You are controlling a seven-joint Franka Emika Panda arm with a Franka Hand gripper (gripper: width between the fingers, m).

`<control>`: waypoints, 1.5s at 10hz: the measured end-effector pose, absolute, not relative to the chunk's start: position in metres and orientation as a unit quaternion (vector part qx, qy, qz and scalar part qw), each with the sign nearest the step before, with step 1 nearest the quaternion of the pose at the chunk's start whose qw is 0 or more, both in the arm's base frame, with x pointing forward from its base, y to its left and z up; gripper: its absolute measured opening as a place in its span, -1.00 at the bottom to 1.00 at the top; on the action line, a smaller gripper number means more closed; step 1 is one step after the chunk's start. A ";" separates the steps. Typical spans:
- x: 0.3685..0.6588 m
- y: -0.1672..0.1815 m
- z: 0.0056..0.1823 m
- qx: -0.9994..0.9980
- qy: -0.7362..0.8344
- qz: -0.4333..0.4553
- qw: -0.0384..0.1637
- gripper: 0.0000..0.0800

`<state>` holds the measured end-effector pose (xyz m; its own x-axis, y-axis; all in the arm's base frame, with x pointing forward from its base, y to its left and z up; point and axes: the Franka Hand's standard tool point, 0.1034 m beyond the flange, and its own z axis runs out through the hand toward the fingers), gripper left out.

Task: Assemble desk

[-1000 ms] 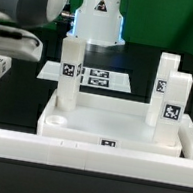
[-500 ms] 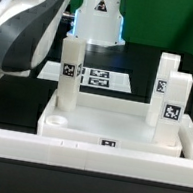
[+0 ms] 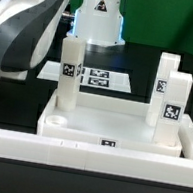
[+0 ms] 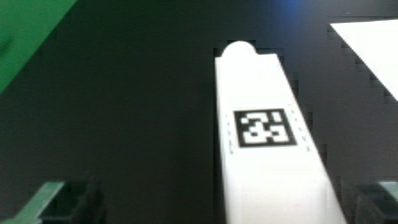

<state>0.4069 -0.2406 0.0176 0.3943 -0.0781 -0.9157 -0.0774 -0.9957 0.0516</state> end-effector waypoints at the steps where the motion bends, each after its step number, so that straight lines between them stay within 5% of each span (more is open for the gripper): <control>1: 0.408 -0.241 0.018 0.835 -0.046 -0.548 0.001 0.56; 3: 0.408 -0.241 0.018 0.836 -0.046 -0.547 0.001 -0.16; 5: 0.410 -0.240 0.020 0.837 -0.048 -0.546 0.001 -0.29; 11: 0.415 -0.238 0.025 0.840 -0.050 -0.540 0.005 -0.29; 15: 0.430 -0.229 0.064 0.850 -0.051 -0.525 -0.007 -0.28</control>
Offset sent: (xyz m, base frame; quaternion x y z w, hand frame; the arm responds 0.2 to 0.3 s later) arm 0.0043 0.0018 0.0085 0.0055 -0.0061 0.0003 1.0000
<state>0.4299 -0.2288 0.0637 0.4435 -0.0793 -0.8928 -0.0947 -0.9946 0.0413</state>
